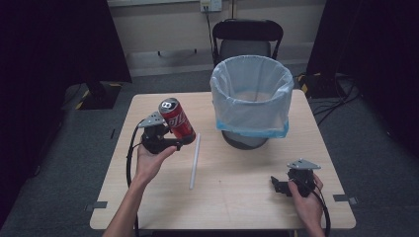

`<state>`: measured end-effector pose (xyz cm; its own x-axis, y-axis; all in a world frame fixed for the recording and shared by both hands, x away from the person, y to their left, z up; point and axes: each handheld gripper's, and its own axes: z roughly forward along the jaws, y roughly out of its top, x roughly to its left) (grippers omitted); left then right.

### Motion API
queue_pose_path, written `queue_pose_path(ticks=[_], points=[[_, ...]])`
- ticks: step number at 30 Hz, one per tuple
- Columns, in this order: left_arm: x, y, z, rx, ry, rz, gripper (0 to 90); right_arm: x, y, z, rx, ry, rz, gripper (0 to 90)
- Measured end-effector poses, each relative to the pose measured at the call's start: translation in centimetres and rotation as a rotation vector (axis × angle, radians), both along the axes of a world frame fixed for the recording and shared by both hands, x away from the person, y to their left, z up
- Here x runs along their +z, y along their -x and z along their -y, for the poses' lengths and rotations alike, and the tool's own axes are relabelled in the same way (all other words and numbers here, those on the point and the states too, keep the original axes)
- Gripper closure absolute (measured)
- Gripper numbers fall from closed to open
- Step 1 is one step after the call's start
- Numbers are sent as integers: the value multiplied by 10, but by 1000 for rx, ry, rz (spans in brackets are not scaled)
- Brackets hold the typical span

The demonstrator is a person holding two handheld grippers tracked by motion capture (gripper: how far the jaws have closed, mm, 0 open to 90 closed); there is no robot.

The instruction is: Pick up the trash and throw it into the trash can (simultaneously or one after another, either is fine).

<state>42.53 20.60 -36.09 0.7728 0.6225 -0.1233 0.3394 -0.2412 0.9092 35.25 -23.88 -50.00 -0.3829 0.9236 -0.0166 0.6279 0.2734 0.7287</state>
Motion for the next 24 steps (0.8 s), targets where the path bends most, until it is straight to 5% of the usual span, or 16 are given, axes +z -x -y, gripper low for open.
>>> queue_pose_path(ticks=[24], points=[[57, -15, 23, -51, 74, 92, 341, 0, 0, 0, 0, 0, 0, 88]])
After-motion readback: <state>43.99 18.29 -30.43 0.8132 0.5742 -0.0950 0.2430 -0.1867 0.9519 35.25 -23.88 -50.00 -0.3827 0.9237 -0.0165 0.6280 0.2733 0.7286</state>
